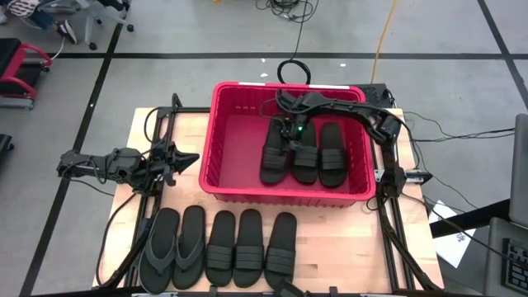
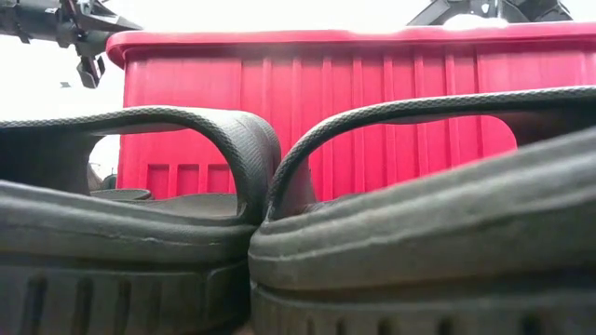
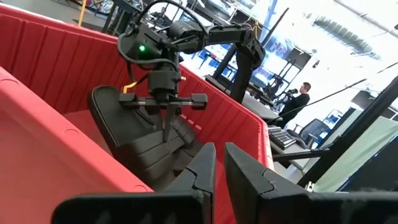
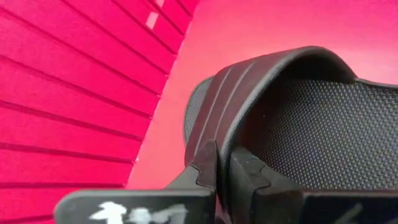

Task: Pick and place slides into bin
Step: Put the black slide into the red bin

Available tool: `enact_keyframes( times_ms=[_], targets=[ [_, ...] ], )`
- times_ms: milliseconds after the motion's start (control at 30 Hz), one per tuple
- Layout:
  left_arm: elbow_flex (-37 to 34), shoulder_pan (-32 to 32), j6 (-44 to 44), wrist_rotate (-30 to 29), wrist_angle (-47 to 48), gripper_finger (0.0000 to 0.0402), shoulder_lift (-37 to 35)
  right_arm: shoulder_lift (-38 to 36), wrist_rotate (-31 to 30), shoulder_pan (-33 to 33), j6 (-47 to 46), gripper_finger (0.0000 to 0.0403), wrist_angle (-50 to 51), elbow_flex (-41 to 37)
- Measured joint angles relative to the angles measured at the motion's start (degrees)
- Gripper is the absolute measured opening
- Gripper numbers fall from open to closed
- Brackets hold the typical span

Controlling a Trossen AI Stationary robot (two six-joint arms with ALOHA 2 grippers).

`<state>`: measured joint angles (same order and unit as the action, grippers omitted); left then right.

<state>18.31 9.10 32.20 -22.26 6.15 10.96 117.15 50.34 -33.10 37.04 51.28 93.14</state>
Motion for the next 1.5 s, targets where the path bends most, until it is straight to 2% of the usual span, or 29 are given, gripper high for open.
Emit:
enact_keyframes(
  times_ms=[200, 400, 533, 900, 1033, 1233, 1367, 1500],
  targets=[
    [0.0, 0.0, 0.0, -0.4, 0.0, 0.0031, 0.0, 0.0, -0.8, 0.0, 1.6, 0.0004, -0.7, 0.0],
    [0.0, 0.0, -0.3, -0.4, 0.0, 0.0031, 0.0, 0.0, -5.8, 0.0, 1.4, 0.0005, -1.1, 0.0],
    [0.0, 0.0, -0.4, -0.4, 0.0, 0.0031, 0.0, 0.0, -11.4, 0.2, 1.3, 0.0008, -1.1, 0.0],
    [0.0, 0.0, -1.0, -0.4, 0.1, 0.0031, 0.0, 0.0, -16.0, 0.2, 1.2, 0.0017, -1.4, 0.0],
    [0.0, 0.0, -1.0, -0.4, 0.1, 0.0031, 0.0, 0.0, -16.1, 0.2, -0.4, 0.0043, -2.7, 0.0],
    [0.0, 0.0, -1.0, -0.4, 0.1, 0.0031, 0.0, -0.6, -17.0, 0.3, -1.3, 0.0113, -3.4, 0.0],
    [0.0, 0.0, -1.7, -0.4, 0.1, 0.0031, 0.0, -1.8, -20.6, 0.8, -1.9, 0.0151, -3.5, 0.0],
    [0.0, 0.0, -2.0, -0.4, 0.1, 0.0031, 0.0, -3.5, -22.4, 1.3, -1.9, 0.0171, -3.9, 0.0]
  ],
)
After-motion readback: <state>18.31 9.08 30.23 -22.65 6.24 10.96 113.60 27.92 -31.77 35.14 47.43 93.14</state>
